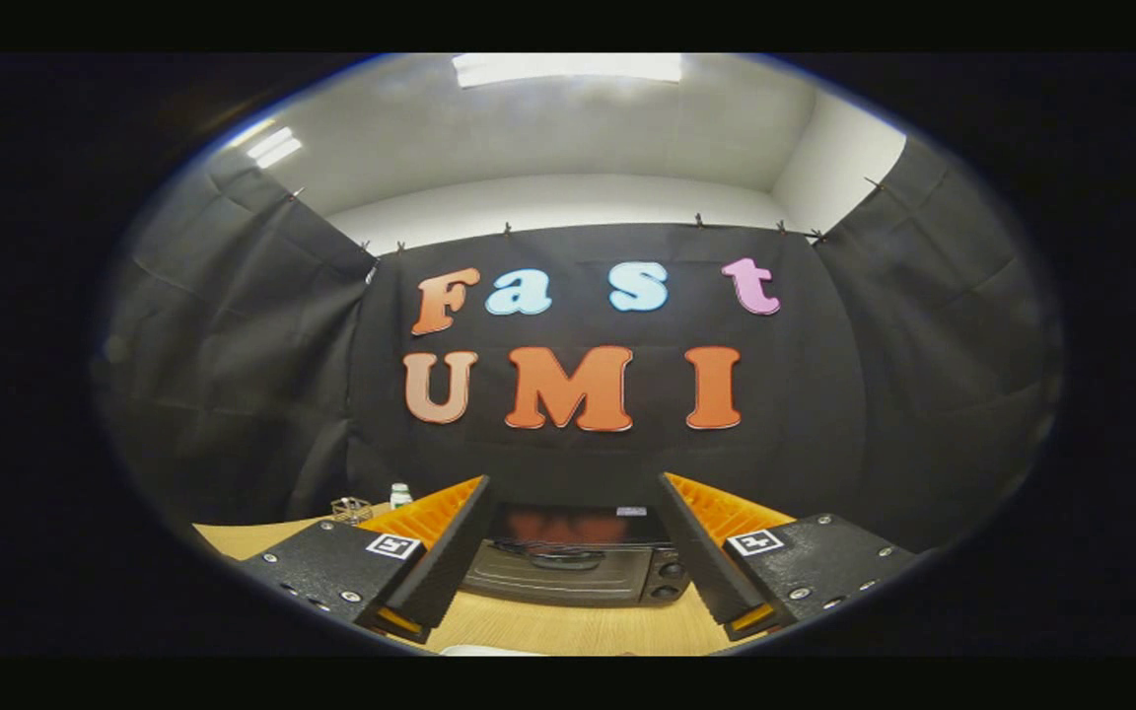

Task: Open the toaster oven, put the food inside, and close the toaster oven door.

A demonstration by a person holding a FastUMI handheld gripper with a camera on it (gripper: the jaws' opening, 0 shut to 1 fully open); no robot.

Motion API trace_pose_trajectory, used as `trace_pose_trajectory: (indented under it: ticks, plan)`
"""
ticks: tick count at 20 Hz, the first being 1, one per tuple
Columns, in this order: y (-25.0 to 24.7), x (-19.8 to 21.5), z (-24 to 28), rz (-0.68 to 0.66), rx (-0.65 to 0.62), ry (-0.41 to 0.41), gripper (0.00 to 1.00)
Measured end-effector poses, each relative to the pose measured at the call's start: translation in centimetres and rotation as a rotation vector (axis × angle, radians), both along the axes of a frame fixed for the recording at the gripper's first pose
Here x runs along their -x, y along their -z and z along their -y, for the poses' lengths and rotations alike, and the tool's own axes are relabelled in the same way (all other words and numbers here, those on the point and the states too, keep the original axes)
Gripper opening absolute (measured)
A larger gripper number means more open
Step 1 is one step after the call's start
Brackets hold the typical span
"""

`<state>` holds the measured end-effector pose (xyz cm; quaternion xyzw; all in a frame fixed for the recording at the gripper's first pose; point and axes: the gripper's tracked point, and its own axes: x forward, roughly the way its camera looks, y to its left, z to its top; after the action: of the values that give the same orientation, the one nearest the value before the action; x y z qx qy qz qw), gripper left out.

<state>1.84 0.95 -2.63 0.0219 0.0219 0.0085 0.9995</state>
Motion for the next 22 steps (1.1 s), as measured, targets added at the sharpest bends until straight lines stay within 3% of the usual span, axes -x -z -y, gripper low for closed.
trace_pose_trajectory:
  ticks: [7,14,22]
  plan:
    - [6.8,-5.1,-3.4,-0.115,0.014,-0.055,0.97]
    - [16.0,-10.7,-3.8,-0.298,0.059,-0.038,0.98]
    - [19.1,-12.9,-4.2,-0.357,0.02,0.001,0.97]
